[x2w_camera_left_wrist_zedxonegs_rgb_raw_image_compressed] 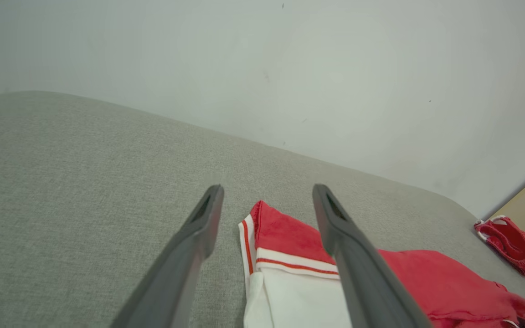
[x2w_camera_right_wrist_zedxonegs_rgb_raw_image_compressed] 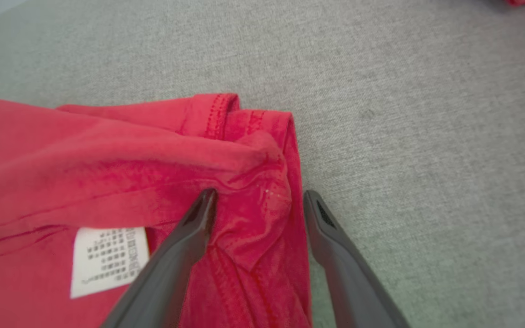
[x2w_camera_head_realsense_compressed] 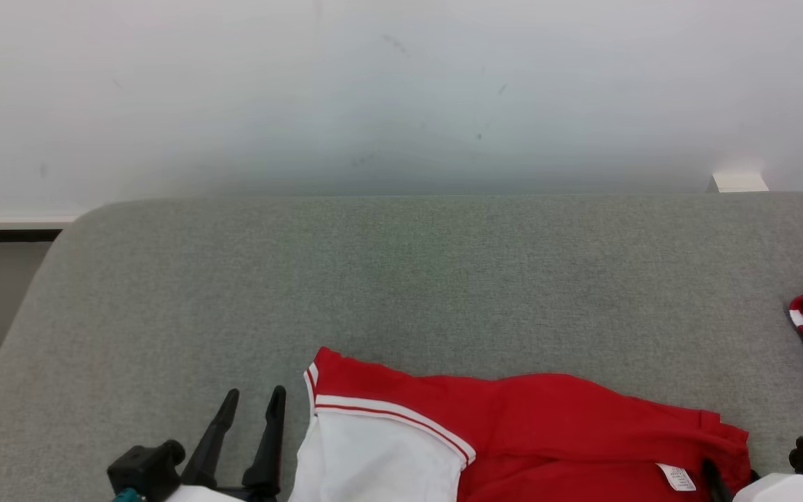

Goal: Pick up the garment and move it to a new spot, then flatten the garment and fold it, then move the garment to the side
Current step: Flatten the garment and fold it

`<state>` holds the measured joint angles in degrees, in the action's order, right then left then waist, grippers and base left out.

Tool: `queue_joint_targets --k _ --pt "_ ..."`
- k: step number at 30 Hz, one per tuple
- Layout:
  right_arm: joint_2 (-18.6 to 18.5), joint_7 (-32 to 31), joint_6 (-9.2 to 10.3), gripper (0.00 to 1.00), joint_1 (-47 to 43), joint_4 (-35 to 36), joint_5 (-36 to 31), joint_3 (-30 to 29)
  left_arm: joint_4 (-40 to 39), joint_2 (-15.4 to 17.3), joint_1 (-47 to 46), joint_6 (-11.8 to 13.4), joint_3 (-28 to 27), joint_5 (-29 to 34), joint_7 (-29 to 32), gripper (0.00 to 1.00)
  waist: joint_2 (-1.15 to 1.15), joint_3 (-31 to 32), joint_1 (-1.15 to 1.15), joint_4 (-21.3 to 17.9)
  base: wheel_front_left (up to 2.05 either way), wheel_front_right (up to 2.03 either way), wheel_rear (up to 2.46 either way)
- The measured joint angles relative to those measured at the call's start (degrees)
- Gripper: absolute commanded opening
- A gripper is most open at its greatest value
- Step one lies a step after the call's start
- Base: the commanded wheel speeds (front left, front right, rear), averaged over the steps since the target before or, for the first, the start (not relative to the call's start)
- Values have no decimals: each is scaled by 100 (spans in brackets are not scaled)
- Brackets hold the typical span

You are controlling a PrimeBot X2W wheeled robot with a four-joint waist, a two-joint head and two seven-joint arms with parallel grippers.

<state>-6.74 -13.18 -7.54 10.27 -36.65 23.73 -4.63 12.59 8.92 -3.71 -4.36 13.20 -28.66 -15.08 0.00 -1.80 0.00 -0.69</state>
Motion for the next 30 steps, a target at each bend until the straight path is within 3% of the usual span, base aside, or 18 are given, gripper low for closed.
queue_joint_targets --k 2,3,4,5,6,14,21,24,30 --pt "-47 -166 32 100 57 -43 108 122 47 -33 -21 -41 -16 27 0 100 0 -11 0 42 0 0 0" --pt "-77 -249 44 81 77 -42 163 193 71 -52 -38 -51 -14 36 0 100 0 -13 0 63 0 0 0" --pt "-107 -272 48 56 92 -38 223 255 99 -73 -51 -67 -23 44 0 100 0 -13 0 87 0 0 0" --pt "-129 -281 48 23 96 -32 293 297 125 -90 -51 -73 -29 46 0 100 0 -9 0 108 0 0 0" --pt "-155 -288 48 0 98 -30 342 344 151 -108 -51 -88 -37 62 0 100 0 -3 0 130 0 0 0" --pt "-355 -393 14 0 173 286 673 491 296 -193 -32 -166 -81 193 0 100 0 125 0 239 0 0 0" --pt "-978 -570 5 0 158 815 390 4 371 -246 27 -194 -121 220 0 100 1 180 0 261 0 0 0" --pt "-731 -775 7 0 107 1388 534 -144 398 -272 51 -218 -136 232 0 100 0 207 0 259 0 0 0" --pt "-116 -1515 8 0 -250 2889 1362 163 459 -299 77 -227 -190 240 0 100 0 248 0 241 0 0 0"
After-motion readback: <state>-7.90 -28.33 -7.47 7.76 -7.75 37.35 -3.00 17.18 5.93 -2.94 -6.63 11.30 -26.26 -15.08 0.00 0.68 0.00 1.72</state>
